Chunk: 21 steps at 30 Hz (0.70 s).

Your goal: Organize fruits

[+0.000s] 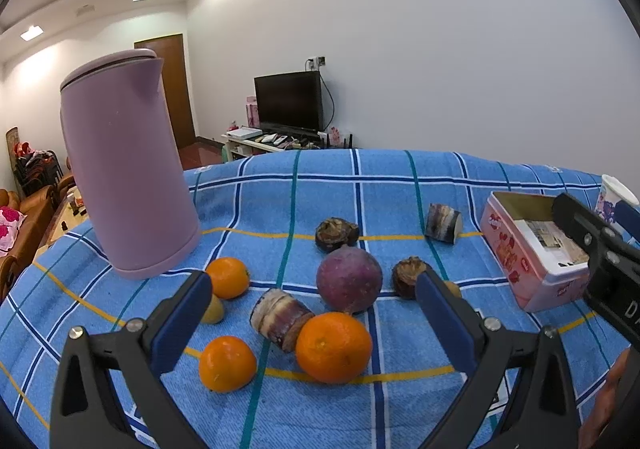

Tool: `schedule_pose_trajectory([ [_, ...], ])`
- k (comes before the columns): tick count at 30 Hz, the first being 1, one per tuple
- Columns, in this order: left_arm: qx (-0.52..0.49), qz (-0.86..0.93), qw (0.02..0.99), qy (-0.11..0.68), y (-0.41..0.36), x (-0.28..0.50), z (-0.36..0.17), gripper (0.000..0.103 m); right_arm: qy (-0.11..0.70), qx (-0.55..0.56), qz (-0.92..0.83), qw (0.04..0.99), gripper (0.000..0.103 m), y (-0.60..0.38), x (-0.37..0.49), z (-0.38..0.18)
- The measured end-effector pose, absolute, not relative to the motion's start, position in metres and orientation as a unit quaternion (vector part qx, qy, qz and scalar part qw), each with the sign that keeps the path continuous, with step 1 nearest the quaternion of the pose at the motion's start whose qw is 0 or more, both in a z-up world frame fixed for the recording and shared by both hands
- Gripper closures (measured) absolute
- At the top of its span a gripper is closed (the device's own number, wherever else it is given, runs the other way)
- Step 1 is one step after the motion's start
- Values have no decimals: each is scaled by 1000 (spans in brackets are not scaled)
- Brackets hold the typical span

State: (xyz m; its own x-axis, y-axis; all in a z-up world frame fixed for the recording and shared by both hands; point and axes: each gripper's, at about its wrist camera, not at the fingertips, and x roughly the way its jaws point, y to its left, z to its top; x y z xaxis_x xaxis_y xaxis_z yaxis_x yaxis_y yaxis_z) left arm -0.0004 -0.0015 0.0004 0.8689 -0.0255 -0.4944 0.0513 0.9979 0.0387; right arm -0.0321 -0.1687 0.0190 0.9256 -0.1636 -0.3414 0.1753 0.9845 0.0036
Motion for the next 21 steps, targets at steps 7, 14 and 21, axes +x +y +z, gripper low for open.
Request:
schedule_pose_trajectory([
  [7,25,-21,967,254,-1,-1,0,0,173,20,-87,981,1,-169,-31,19],
  [14,24,-21,966,255,-1,-1,0,0,173,19,-87,981,1,-169,-32,19],
  [21,24,-21,966,256,0,-1,0,0,174,20,-86,981,1,-169,-32,18],
])
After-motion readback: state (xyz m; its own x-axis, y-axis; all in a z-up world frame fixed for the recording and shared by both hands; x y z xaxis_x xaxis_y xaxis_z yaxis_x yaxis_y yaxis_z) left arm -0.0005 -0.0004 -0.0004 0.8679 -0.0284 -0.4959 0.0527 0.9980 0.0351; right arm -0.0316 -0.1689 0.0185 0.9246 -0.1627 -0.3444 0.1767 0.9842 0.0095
